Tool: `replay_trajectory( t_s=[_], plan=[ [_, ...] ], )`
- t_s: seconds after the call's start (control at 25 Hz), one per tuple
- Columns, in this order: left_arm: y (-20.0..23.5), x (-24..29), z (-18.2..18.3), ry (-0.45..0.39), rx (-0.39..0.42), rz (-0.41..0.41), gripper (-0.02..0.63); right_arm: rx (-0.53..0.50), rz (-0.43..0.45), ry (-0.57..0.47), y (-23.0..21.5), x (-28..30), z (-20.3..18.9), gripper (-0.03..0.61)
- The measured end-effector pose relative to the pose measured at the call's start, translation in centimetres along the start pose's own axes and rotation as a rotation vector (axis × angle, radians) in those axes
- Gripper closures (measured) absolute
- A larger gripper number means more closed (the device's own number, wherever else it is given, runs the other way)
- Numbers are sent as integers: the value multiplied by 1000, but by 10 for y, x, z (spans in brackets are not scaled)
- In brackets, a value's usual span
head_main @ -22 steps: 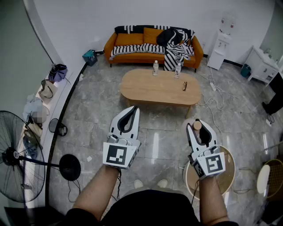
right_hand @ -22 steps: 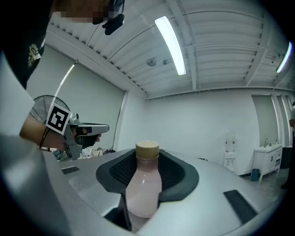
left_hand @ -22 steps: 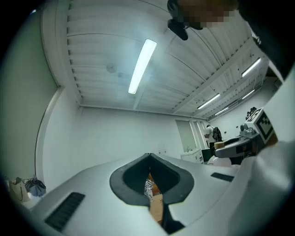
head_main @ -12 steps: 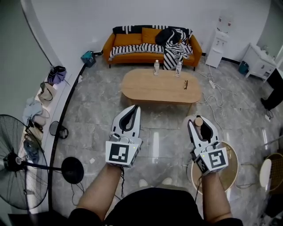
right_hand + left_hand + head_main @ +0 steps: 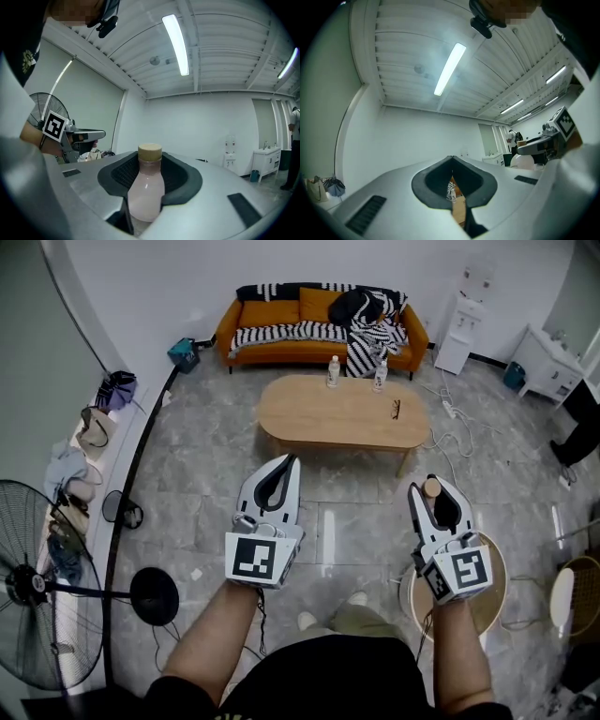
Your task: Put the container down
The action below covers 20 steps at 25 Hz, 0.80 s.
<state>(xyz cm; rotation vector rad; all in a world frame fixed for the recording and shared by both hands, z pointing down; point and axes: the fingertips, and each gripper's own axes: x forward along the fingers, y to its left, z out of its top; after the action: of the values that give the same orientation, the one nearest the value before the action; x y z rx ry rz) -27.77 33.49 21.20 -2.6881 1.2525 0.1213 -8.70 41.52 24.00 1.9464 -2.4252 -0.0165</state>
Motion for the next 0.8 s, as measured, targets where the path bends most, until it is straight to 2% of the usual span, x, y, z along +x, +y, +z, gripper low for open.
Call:
replay_trajectory(
  t_s=[0.2,0.4,0.8],
  plan=[
    [8,9,-7,26,28,11,600,-18,-1,6,-9,11,-2,426],
    [16,24,-18,29,19,26,600,-19,7,2,-21,27,0,426],
    [22,91,-28,50,39,55,600,-21,34,-9,-70,73,2,426]
  ],
)
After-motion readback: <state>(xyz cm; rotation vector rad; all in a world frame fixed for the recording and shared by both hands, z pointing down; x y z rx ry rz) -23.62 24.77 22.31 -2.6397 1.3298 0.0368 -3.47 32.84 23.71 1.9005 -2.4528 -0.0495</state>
